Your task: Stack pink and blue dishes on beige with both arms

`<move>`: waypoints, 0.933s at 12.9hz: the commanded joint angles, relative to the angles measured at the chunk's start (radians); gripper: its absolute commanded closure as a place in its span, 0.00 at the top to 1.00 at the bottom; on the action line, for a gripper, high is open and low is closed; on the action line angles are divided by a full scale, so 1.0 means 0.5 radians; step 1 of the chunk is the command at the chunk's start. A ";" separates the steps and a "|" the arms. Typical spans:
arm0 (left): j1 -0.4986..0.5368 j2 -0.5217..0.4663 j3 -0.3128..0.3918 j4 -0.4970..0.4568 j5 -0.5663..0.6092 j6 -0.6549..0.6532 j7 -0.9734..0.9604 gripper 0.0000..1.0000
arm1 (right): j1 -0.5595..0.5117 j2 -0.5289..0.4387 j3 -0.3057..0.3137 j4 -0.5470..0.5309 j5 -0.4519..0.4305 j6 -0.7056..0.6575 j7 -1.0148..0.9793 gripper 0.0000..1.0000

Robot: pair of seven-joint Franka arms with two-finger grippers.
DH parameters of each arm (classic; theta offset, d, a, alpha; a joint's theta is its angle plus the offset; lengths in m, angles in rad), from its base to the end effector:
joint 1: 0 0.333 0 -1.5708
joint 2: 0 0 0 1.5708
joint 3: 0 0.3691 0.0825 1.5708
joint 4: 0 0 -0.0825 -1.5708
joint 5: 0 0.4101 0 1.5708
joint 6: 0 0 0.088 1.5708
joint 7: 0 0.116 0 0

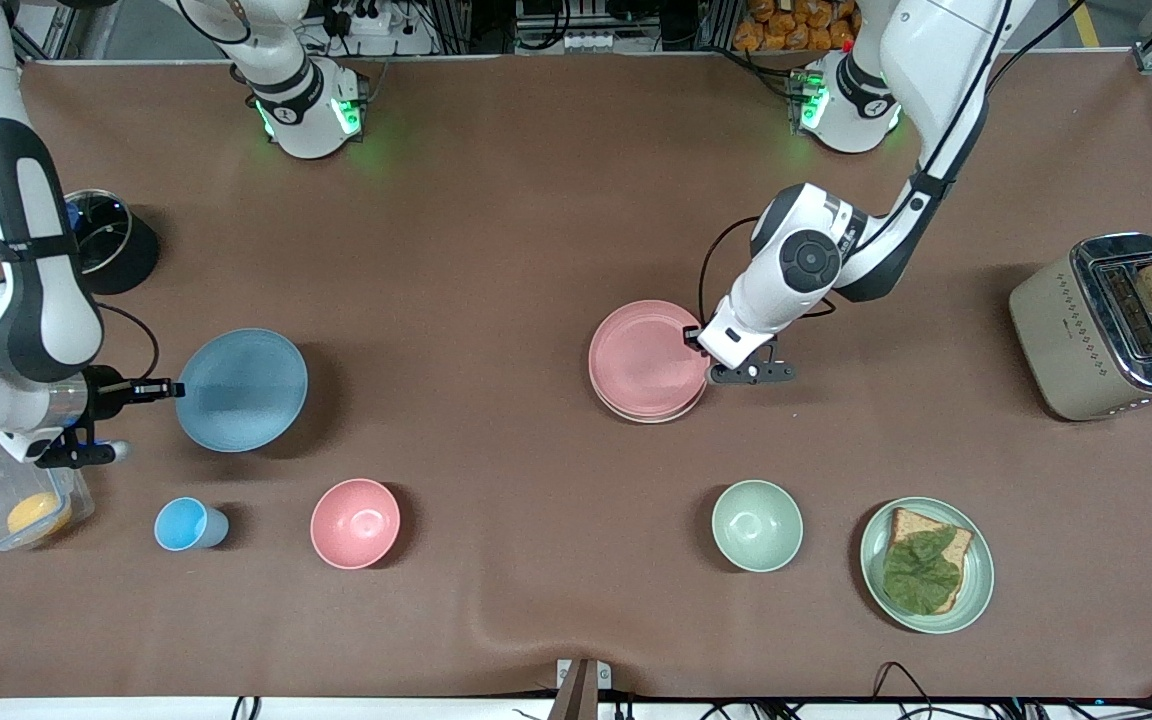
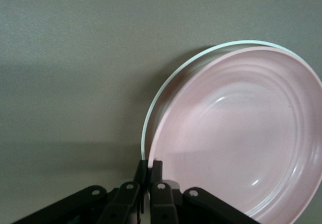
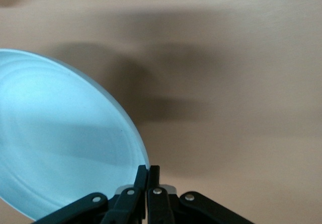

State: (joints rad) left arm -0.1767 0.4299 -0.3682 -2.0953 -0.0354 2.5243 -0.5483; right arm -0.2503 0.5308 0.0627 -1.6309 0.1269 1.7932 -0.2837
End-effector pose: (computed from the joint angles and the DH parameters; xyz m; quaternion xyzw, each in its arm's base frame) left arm 0.5367 -0.3176 0.2480 0.9957 0.0323 -0.0336 0.0795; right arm 0.6746 -0.1213 0.3113 -0.9802 -0.0207 0.1600 0.1151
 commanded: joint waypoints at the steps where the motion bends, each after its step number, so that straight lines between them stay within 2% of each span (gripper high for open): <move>1: -0.003 -0.040 0.003 0.046 -0.027 0.005 -0.139 1.00 | 0.001 -0.046 0.019 0.031 0.148 -0.138 0.030 0.00; 3: 0.031 -0.193 0.015 0.061 -0.027 -0.008 -0.195 1.00 | 0.016 -0.058 0.022 0.034 0.209 -0.159 0.040 0.00; 5: 0.147 -0.341 0.025 0.143 -0.006 -0.136 -0.180 1.00 | 0.080 -0.061 0.016 0.031 0.295 -0.163 0.067 0.00; 7: 0.276 -0.476 0.028 0.339 -0.003 -0.503 -0.143 1.00 | 0.126 -0.092 0.022 0.034 0.298 -0.193 0.177 0.00; 10: 0.533 -0.602 0.025 0.768 0.003 -1.181 0.156 1.00 | 0.297 -0.132 0.022 0.034 0.314 -0.190 0.459 0.00; 12: 0.651 -0.651 0.031 0.959 0.003 -1.516 0.277 1.00 | 0.414 -0.126 0.016 0.034 0.451 -0.172 0.628 0.00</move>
State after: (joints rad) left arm 0.1084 0.1102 -0.3471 -1.6971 -0.0354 1.8933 -0.4582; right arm -0.0900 0.4891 0.0804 -1.6005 0.2947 1.7098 -0.0432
